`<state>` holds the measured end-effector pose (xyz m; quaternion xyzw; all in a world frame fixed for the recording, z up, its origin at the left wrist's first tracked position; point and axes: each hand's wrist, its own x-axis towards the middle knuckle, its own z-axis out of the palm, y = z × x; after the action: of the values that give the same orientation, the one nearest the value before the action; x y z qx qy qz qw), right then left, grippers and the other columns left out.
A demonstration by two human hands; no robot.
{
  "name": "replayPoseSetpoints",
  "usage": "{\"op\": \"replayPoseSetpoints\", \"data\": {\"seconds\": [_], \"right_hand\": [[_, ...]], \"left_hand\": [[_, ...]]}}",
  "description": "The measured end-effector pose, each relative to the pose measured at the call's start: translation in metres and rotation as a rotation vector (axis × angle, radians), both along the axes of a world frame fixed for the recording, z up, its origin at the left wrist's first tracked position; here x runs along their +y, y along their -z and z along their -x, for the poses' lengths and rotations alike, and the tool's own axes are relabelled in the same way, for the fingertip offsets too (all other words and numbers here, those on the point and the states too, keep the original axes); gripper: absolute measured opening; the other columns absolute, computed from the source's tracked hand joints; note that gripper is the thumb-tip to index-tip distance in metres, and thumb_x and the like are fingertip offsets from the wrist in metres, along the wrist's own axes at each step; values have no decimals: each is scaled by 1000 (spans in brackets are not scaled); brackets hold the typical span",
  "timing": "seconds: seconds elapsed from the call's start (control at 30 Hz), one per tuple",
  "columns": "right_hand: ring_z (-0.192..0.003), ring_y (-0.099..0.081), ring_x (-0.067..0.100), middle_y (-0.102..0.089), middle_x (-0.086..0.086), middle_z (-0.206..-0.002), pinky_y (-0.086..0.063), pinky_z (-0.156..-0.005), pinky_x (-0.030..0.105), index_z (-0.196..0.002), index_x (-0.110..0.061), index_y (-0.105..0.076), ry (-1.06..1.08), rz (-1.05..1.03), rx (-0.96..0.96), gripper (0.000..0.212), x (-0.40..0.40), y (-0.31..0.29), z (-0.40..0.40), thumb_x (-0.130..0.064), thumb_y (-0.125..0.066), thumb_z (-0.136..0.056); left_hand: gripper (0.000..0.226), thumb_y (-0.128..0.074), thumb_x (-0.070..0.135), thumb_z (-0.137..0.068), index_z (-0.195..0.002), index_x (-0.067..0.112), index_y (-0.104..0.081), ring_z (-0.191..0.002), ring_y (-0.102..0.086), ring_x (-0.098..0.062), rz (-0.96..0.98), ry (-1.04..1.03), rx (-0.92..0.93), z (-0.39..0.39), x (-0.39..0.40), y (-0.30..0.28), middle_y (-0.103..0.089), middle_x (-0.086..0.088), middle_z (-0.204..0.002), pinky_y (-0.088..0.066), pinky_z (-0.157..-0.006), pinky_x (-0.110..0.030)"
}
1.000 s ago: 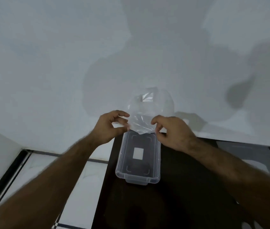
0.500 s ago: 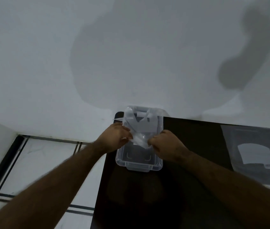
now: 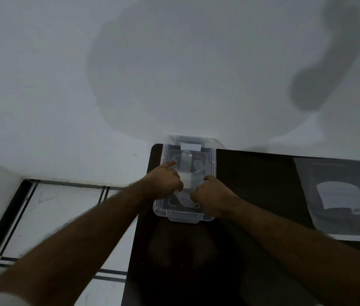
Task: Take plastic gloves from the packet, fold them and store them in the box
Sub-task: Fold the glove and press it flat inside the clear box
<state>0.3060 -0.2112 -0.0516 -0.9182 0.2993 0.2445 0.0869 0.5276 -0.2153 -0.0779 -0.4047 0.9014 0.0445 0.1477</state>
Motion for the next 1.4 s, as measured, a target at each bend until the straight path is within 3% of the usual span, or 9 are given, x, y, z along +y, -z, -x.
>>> {"op": "replayPoseSetpoints", "data": {"seconds": [0.27, 0.37, 0.53, 0.67, 0.83, 0.97, 1.17, 1.3, 1.4], "right_hand": [[-102, -68, 19, -74, 0, -110, -51, -105, 43, -118, -24, -73, -3, -172, -130, 27, -19, -4, -1, -40, -59, -101], [-88, -68, 15, -73, 0, -95, -57, -95, 41, -109, -22, -74, 69, -7, -266, 22, -39, -2, -2, -36, -58, -101], [-100, -63, 22, -70, 2, -99, -44, -103, 42, -108, -21, -68, 79, 94, -87, 15, -86, -9, -19, -30, -62, -99], [-109, -59, 22, -67, -2, -106, -34, -111, 46, -109, -29, -61, -34, 166, 81, 18, -101, -3, -37, -41, -66, -97], [-113, -65, 21, -72, -3, -115, -25, -119, 53, -112, -29, -63, -48, 159, 139, 22, -109, 17, -45, -45, -65, -98], [-118, -64, 25, -72, 0, -120, -27, -119, 52, -120, -26, -62, -17, 169, 117, 30, -112, 20, -44, -49, -61, -101], [-125, -61, 29, -69, 7, -131, -29, -119, 47, -141, -21, -56, 33, 232, 70, 51, -118, 7, -34, -41, -69, -96], [-119, -62, 27, -70, 6, -126, -32, -113, 43, -128, -20, -63, 17, 191, 25, 28, -114, 4, -35, -28, -60, -101], [-124, -58, 27, -69, 5, -131, -32, -115, 47, -132, -24, -63, -6, 83, -4, 31, -103, 6, -49, -25, -59, -101]], "left_hand": [[25, -70, 18, -101, -124, 26, -76, -135, -62, -21, -187, 9, -170, 10, 1, -6, -75, 2, -132, 1, -134, -56], [21, -66, 30, -102, -120, 29, -77, -135, -61, -21, -262, 14, -202, 10, 3, -7, -75, 3, -128, 10, -130, -61], [41, -46, 51, -109, -124, 24, -72, -139, -56, -20, -424, -50, -239, 17, 6, -20, -73, -1, -128, 15, -127, -67], [56, -33, 59, -111, -130, 24, -72, -143, -55, -23, -310, 17, -197, 17, 15, -21, -75, -5, -130, 11, -127, -67], [108, 11, 82, -92, -134, 24, -71, -147, -52, -25, -263, 9, -84, 32, 29, -10, -75, -6, -132, 15, -126, -67], [94, -13, 84, -100, -135, 18, -70, -153, -44, -25, -337, -105, 19, 48, 39, -10, -74, -7, -134, 17, -126, -65], [112, -10, 97, -87, -131, 14, -71, -142, -52, -27, -307, -234, 39, 61, 47, -4, -73, -13, -125, 14, -127, -66], [118, 1, 99, -80, -120, 21, -77, -141, -53, -26, -261, -240, 91, 59, 54, -7, -74, -9, -125, 20, -126, -63], [122, 8, 98, -78, -121, 22, -77, -143, -52, -24, -285, -212, 105, 46, 57, -2, -75, -5, -124, 22, -124, -62]]}}
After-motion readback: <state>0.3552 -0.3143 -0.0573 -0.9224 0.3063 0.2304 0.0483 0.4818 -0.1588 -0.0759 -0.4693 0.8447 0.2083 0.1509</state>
